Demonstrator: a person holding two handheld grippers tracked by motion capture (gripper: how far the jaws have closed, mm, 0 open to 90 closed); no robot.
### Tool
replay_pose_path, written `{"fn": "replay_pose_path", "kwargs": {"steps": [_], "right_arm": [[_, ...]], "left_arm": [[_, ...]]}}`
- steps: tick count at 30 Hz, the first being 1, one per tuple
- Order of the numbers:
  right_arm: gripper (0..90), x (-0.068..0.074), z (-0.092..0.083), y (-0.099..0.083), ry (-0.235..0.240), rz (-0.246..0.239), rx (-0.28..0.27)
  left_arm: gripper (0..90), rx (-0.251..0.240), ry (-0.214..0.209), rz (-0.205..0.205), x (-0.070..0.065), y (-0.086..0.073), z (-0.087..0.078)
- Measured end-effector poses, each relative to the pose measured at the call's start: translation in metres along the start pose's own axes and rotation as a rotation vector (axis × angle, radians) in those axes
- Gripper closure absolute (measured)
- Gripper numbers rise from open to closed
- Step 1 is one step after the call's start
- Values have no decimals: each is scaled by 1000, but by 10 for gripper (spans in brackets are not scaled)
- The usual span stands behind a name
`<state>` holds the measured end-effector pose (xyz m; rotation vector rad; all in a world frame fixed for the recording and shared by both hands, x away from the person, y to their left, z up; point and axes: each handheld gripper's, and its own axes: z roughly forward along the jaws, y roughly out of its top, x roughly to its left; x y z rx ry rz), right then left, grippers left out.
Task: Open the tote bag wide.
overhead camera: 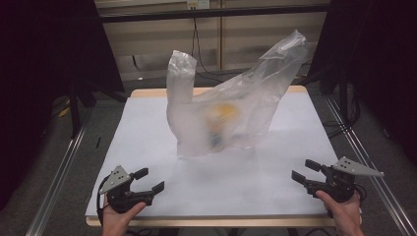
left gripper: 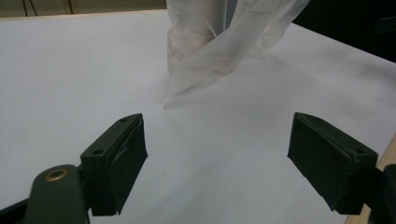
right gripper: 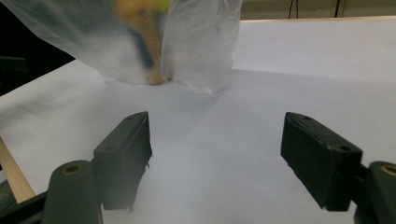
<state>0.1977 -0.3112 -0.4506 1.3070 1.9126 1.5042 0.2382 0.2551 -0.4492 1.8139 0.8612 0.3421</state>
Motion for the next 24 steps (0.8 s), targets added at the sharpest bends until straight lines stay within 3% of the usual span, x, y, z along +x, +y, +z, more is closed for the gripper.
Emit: {"fn": "replay_pose_path", "kwargs": {"steps": [12, 18, 24], "right_arm": [[310, -2, 4, 0, 34, 15, 28], [355, -2, 6, 0, 51, 4, 43], [432, 3, 7, 3, 92, -17, 58]], "left_arm": [[286, 31, 4, 1, -1, 2, 0], [342, 36, -21, 7, -4, 4, 0], [430, 41, -47, 46, -14, 12, 2]]}}
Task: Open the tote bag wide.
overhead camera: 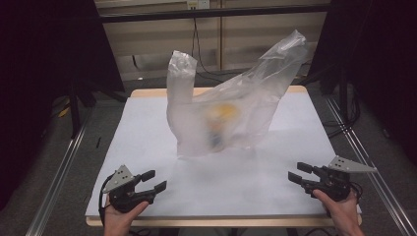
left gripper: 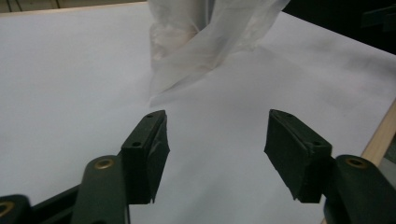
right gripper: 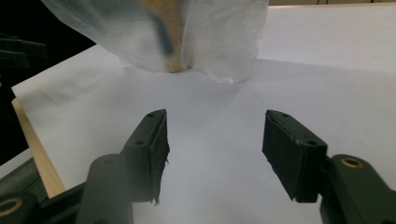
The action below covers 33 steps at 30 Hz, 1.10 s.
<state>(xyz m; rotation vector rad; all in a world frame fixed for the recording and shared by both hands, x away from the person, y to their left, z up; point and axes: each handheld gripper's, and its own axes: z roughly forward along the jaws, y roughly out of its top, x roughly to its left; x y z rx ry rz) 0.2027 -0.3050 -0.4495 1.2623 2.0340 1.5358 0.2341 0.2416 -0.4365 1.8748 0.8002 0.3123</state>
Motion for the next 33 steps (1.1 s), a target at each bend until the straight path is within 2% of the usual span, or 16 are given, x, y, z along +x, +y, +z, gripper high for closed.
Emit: {"fn": "replay_pose_path", "kwargs": {"steps": [2, 3, 7, 10, 13, 14, 15, 16, 17, 18, 20, 24, 26, 31, 32, 33], "right_arm": [[444, 3, 1, 7, 9, -16, -2], [444, 3, 1, 7, 9, -16, -2], [532, 13, 7, 19, 54, -59, 0], [561, 20, 13, 27, 82, -90, 5], [557, 24, 18, 35, 102, -100, 0], [599, 27, 22, 44, 122, -115, -8], [630, 29, 23, 48, 127, -122, -16], [674, 30, 24, 53, 139, -124, -24], [690, 31, 26, 57, 151, -128, -33], [725, 31, 27, 61, 155, -133, -39], [738, 32, 30, 67, 177, -140, -43], [791, 33, 34, 76, 196, -142, -34], [900, 34, 34, 86, 214, -148, -51], [900, 36, 35, 106, 240, -171, -59], [900, 36, 35, 106, 240, -171, -59], [900, 38, 35, 117, 234, -183, -55]], "left_arm": [[458, -2, -26, 18, -6, 8, 2], [468, -2, -26, 18, -6, 8, 2], [526, -6, -74, 70, -17, 20, 8], [532, -9, -103, 82, -24, 29, 11], [508, -10, -118, 98, -28, 37, 14], [582, -16, -140, 110, -34, 46, 16], [613, -16, -140, 110, -34, 46, 16], [693, -26, -182, 127, -38, 56, 17], [741, -36, -191, 138, -39, 61, 17], [768, -36, -191, 138, -39, 61, 17], [771, -45, -202, 149, -43, 73, 18], [797, -49, -207, 161, -46, 83, 17], [900, -51, -218, 165, -49, 96, 16], [900, -67, -257, 167, -55, 118, 19], [900, -67, -257, 167, -55, 118, 19], [900, -78, -254, 177, -58, 131, 18]]}}
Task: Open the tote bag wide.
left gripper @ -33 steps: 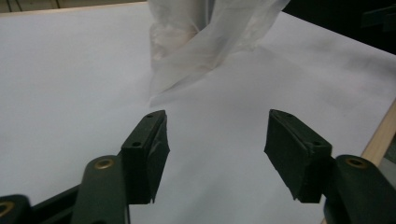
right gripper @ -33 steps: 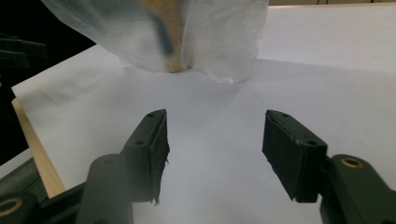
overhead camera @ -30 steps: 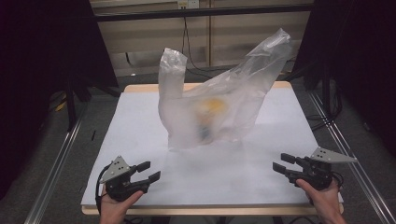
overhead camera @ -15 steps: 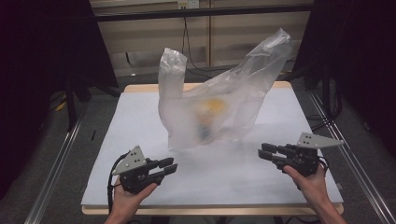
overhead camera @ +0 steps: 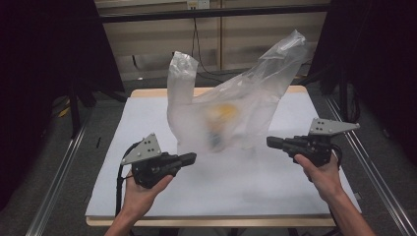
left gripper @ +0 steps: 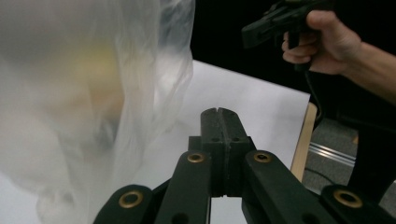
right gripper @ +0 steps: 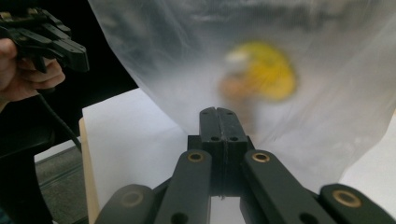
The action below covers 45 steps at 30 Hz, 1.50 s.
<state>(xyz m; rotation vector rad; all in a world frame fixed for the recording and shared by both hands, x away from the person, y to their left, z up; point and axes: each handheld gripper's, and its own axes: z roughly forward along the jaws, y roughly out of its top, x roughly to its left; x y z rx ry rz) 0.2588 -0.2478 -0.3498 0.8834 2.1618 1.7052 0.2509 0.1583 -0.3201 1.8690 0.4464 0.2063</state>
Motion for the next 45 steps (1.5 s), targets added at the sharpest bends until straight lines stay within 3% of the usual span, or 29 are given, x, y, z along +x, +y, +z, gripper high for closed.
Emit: {"fn": "replay_pose_path", "kwargs": {"steps": [2, 3, 4, 5, 7, 9, 10, 13, 19, 22, 26, 28, 29, 31, 33, 35, 44, 45], "right_arm": [[900, 0, 0, 6, -1, -6, -3], [900, -1, 0, 20, 6, -15, -14], [900, -1, 0, 20, 6, -15, -14], [900, -1, -1, 34, 7, -31, -25], [900, -1, -1, 47, 4, -48, -35], [900, -2, -1, 60, 8, -51, -47], [900, -2, -1, 60, 8, -51, -47], [900, -5, -1, 82, 6, -68, -63], [900, -9, 2, 113, -1, -90, -77], [900, -13, 6, 125, -9, -93, -84], [900, -18, 10, 138, -16, -93, -96], [900, -20, 12, 145, -25, -95, -104], [900, -20, 12, 145, -25, -95, -104], [900, -25, 17, 155, -40, -99, -105], [900, -26, 24, 159, -51, -110, -89], [900, -29, 32, 161, -66, -115, -75], [900, -42, 68, 161, -111, -103, -2], [900, -43, 70, 160, -110, -97, 1]], "left_arm": [[900, -8, 1, 9, -1, 8, 0], [900, -8, 3, 27, -2, 16, -1], [900, -17, 5, 40, -3, 25, -1], [900, -31, 0, 65, -4, 42, -2], [900, -41, -2, 69, -4, 50, -2], [900, -69, -24, 82, -3, 70, -1], [900, -69, -24, 82, -3, 70, -1], [900, -80, -28, 111, -5, 93, 3], [900, -89, -38, 109, 2, 120, 11], [900, -97, -22, 113, 9, 131, 12], [900, -122, -5, 90, 17, 139, 11], [900, -120, 36, 68, 27, 145, 11], [900, -120, 36, 68, 27, 145, 11], [900, -70, 83, 72, 38, 148, 18], [900, -51, 92, 73, 42, 147, 22], [900, 11, 112, 82, 50, 142, 33], [900, 95, 128, 57, 66, 127, 53], [900, 114, 160, 58, 68, 126, 55]]}}
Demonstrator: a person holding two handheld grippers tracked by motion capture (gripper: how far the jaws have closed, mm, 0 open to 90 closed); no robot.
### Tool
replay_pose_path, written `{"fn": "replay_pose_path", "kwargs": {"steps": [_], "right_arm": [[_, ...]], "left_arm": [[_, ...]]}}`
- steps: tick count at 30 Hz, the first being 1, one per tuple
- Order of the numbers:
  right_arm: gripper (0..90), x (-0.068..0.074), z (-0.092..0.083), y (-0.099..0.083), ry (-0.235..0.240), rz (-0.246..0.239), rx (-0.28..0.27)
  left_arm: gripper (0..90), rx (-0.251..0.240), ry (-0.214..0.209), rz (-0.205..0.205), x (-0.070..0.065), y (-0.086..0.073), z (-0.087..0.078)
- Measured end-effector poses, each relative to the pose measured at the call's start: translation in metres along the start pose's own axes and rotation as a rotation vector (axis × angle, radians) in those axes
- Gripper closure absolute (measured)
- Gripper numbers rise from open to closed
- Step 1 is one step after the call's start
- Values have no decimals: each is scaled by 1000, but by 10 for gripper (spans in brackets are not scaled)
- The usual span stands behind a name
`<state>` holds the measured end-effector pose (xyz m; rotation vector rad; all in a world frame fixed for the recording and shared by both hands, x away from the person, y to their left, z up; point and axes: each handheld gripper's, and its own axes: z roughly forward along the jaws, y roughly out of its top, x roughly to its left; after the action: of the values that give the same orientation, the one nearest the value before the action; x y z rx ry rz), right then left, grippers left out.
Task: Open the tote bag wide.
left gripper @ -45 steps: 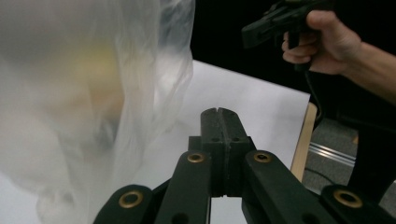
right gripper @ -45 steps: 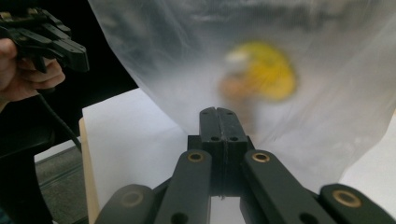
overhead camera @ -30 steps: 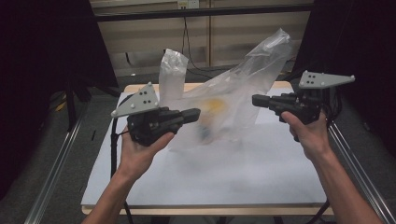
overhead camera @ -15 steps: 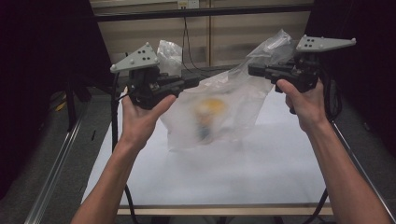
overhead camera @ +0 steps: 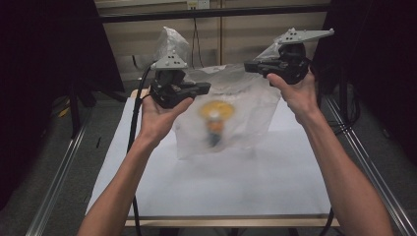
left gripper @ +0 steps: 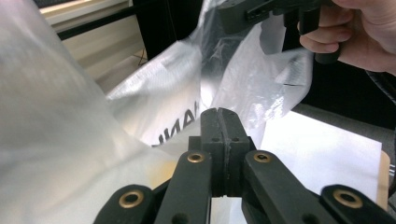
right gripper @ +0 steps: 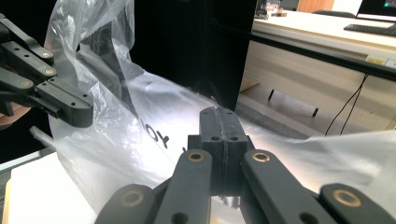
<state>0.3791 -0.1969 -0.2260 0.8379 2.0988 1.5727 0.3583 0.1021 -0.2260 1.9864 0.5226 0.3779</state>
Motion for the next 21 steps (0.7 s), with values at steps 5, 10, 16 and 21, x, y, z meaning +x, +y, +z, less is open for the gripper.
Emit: {"fn": "replay_pose_path", "kwargs": {"steps": [5, 10, 16, 21], "right_arm": [[900, -2, 12, -11, -27, -2, 62], [900, -2, 27, -21, -45, -6, 128], [900, 2, 45, -38, -8, -3, 162], [900, 10, 60, -56, 33, -8, 187]], "left_arm": [[900, -34, -19, -24, 1, 1, 0], [900, -26, -15, 33, -7, 19, 5], [900, -34, -66, 57, -3, 28, 20], [900, -15, -56, 86, -10, 30, 26]]}}
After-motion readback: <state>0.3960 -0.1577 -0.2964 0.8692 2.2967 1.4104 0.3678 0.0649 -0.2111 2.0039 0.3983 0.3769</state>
